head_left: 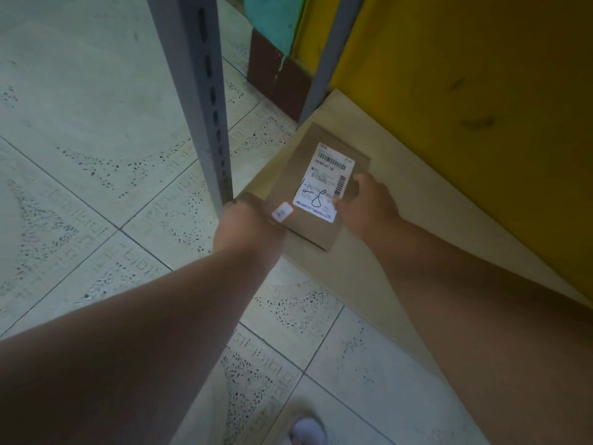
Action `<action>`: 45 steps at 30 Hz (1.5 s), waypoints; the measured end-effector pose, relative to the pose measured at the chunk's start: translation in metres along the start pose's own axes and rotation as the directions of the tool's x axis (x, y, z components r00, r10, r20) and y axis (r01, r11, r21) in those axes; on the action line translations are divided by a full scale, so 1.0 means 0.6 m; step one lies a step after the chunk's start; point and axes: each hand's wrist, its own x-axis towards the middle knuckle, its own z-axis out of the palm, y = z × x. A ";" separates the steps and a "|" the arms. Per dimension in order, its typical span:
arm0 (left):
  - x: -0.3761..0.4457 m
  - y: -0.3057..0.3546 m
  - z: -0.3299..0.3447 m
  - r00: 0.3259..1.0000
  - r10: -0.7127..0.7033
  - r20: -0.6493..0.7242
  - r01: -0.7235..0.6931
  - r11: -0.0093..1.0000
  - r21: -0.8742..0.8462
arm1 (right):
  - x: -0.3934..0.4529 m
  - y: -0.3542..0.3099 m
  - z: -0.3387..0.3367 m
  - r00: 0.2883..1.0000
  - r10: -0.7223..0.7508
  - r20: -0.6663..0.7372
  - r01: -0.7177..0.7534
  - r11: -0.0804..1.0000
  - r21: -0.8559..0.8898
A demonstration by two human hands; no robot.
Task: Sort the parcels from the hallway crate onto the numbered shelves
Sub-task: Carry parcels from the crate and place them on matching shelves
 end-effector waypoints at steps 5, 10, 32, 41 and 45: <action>-0.097 -0.008 -0.063 0.996 0.026 0.084 -0.031 0.998 0.055 | -0.107 -0.025 -0.035 0.997 -0.060 -0.041 0.057 0.996 -0.061; -0.223 -0.036 -0.192 0.983 0.111 0.147 -0.125 0.988 0.088 | -0.241 -0.100 -0.107 0.987 -0.155 0.046 0.158 0.986 -0.060; -0.633 -0.040 -1.157 0.963 0.049 -0.266 -0.045 0.999 0.021 | -0.828 -0.850 -0.540 0.679 -0.725 0.113 0.670 0.676 0.309; -0.375 0.037 -1.323 0.886 0.076 -0.458 -0.111 0.993 -0.050 | -0.652 -1.127 -0.591 0.602 -0.798 0.026 0.765 0.586 0.269; -0.315 0.031 -1.437 0.837 -0.024 -0.547 -0.043 0.993 -0.109 | -0.609 -1.298 -0.595 0.507 -0.859 0.078 0.817 0.507 0.273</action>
